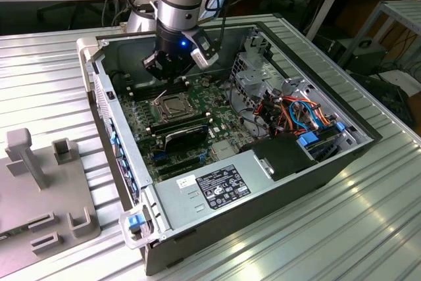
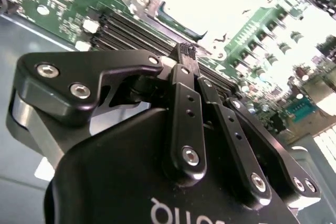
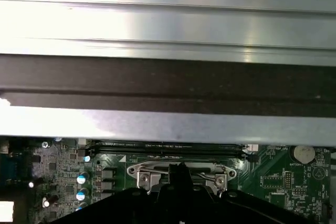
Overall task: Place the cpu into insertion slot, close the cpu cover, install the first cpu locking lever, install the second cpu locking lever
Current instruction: 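Install the first cpu locking lever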
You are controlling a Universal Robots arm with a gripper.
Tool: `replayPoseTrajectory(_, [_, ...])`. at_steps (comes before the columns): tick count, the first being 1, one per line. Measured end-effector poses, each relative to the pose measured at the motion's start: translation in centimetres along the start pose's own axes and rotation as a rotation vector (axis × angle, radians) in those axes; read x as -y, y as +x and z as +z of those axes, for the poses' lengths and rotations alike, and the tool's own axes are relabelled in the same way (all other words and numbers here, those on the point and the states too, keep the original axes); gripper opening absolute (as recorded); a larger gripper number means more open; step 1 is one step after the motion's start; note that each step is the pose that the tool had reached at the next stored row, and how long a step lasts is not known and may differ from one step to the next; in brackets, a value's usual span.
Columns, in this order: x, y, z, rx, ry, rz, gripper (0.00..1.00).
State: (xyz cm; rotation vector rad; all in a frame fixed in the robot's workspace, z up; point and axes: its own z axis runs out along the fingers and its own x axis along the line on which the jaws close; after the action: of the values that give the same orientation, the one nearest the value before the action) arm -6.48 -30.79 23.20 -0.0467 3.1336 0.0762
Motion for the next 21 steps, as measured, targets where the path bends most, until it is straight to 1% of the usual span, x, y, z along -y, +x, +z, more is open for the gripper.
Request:
replayPoseTrajectory(4, [-0.02,-0.65,0.67,-0.0002,0.0001,-0.001,0.11])
replayPoseTrajectory(5, [-0.03,-0.81,1.00,-0.0001,0.0001,-0.001,0.11])
replayPoseTrajectory(7, [-0.05,-0.99,1.38,-0.0002,0.0002,-0.001,0.11])
replayPoseTrajectory(9, [-0.07,-1.35,1.98,-0.0003,0.0001,-0.002,0.11])
replayPoseTrajectory(12, [-0.08,-1.70,2.64,-0.0002,0.0001,-0.003,0.11])
replayPoseTrajectory(17, [-0.07,-1.70,2.72,-0.0005,-0.0002,-0.010,0.11])
replayPoseTrajectory(21, [0.09,-1.70,2.72,-0.0004,-0.0006,-0.010,0.11])
